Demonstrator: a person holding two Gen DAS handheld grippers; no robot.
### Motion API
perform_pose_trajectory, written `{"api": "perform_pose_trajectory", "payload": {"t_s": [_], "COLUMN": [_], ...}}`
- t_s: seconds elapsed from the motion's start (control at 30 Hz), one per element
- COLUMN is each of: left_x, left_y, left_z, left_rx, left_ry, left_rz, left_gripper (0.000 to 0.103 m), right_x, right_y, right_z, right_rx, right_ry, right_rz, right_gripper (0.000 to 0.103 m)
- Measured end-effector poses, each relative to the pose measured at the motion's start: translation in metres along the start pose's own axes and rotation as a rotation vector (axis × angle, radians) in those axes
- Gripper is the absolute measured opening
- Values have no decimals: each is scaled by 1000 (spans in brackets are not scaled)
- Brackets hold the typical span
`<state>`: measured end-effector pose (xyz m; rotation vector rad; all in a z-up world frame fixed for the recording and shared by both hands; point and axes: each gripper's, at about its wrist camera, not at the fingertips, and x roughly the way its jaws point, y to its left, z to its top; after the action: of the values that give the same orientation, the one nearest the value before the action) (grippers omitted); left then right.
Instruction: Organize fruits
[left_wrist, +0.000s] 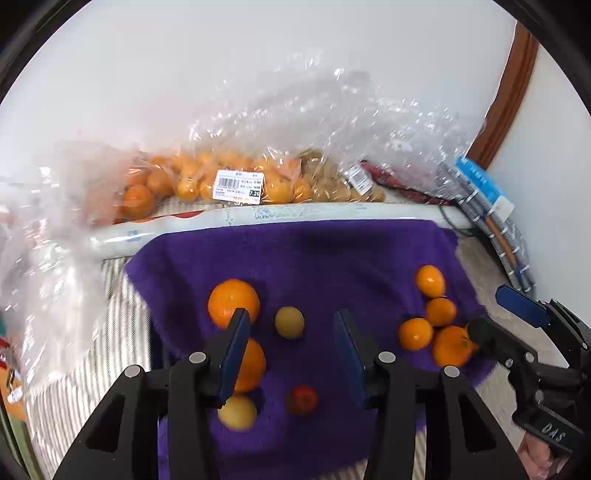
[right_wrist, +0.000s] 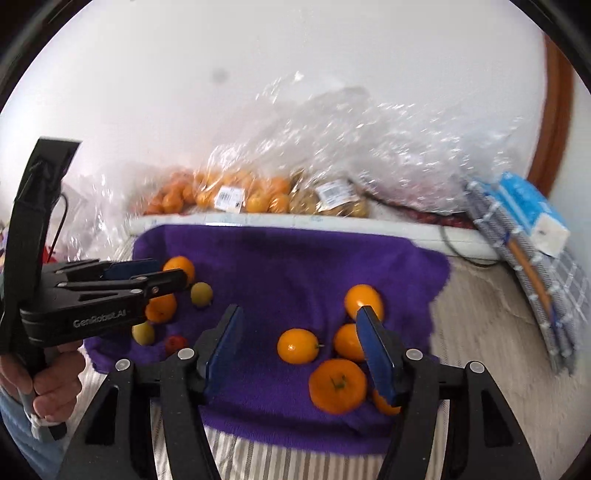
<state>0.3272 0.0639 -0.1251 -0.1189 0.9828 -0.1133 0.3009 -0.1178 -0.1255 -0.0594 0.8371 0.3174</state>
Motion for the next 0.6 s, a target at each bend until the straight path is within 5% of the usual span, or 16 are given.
{"api": "perform_pose_trajectory", "payload": {"t_s": [0.53,0.6], "left_x": [-158,-178], "left_y": [-45,-55], "left_z": [-74,-88], "left_rx": [-47,-45], "left_ry": [-181,-211], "left_rz": [93,96], "left_gripper": [75,78], "right_x": [-162,-178], "right_y": [-8,-11], "right_z": [-52,-61], "right_rx": [35,50], "right_ry": [-99,-110], "right_rz": [-128,-127], "right_gripper": [63,69]}}
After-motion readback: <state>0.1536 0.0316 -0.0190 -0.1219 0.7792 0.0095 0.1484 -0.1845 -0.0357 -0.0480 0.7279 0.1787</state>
